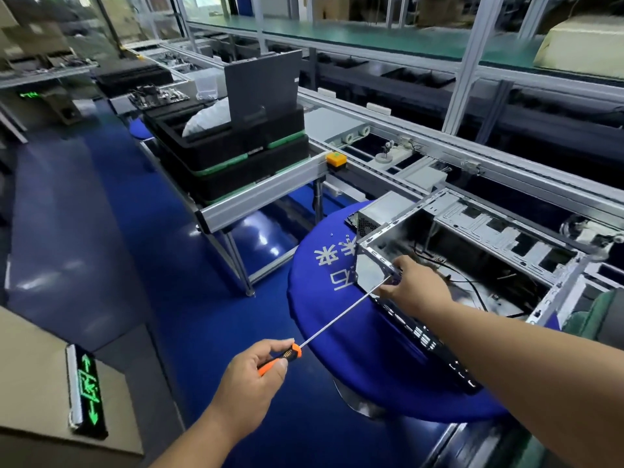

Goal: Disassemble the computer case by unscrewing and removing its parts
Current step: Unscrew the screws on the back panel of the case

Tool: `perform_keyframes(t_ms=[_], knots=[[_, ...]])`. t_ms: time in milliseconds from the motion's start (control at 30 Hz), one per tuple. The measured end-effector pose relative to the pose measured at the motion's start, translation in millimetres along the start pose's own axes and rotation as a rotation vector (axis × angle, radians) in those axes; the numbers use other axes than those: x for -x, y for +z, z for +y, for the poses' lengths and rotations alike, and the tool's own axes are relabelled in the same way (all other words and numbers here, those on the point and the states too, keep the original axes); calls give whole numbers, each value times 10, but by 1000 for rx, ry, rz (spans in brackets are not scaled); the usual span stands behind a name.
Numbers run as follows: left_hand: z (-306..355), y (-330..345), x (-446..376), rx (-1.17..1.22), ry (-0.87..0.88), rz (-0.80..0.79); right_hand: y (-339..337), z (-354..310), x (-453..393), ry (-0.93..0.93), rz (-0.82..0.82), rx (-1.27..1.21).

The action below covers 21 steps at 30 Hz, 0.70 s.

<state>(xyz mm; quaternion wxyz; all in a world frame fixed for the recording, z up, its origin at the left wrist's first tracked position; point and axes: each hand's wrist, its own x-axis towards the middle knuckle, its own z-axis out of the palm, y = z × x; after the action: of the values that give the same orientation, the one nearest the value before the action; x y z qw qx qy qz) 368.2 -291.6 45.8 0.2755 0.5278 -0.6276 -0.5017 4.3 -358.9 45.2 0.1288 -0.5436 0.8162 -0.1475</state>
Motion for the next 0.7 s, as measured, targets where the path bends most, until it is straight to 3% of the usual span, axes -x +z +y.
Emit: perform_keyframes(t_ms=[700], knots=[[-132, 85, 2, -51, 75, -30, 111, 24, 76, 26, 81, -37]])
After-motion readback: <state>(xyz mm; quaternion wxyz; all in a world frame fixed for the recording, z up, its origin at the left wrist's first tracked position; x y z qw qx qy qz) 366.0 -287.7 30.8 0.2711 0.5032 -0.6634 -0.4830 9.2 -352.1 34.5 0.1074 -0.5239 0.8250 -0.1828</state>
